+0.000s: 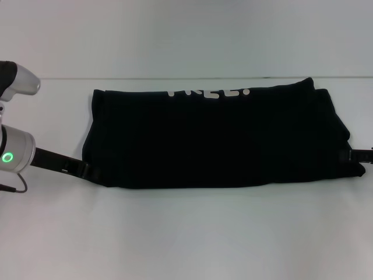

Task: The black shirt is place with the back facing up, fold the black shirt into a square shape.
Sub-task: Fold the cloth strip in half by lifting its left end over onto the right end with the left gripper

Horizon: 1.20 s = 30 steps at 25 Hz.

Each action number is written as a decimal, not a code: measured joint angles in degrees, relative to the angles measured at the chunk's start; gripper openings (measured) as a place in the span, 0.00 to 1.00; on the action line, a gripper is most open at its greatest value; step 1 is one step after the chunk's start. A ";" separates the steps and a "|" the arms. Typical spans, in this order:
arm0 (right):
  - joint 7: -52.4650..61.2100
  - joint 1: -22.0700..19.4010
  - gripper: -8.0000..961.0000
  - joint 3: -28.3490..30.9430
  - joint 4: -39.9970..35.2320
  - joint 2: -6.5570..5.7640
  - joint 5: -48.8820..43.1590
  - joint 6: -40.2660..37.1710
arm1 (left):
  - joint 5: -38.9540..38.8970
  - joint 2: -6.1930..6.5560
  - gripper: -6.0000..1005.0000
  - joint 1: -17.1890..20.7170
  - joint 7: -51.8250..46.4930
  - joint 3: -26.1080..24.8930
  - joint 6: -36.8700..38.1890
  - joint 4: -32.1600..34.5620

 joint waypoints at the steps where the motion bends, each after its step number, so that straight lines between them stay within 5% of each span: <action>1: 0.06 0.01 0.73 0.11 0.00 0.00 0.00 0.25 | 0.00 0.04 0.01 -0.05 0.01 0.00 0.01 0.00; 8: 0.67 -0.46 0.73 -0.15 0.01 0.01 0.00 0.90 | 0.00 0.09 0.02 -0.23 0.02 0.00 -0.44 -0.24; 22: 0.02 -0.51 0.57 -1.17 0.01 0.43 0.01 0.57 | 0.01 0.06 0.05 -0.03 0.03 0.00 -0.52 -0.39; 30: -0.84 -0.58 0.21 -0.80 0.01 0.74 0.10 0.99 | 0.01 0.06 0.06 -0.02 0.43 0.00 -0.74 -1.02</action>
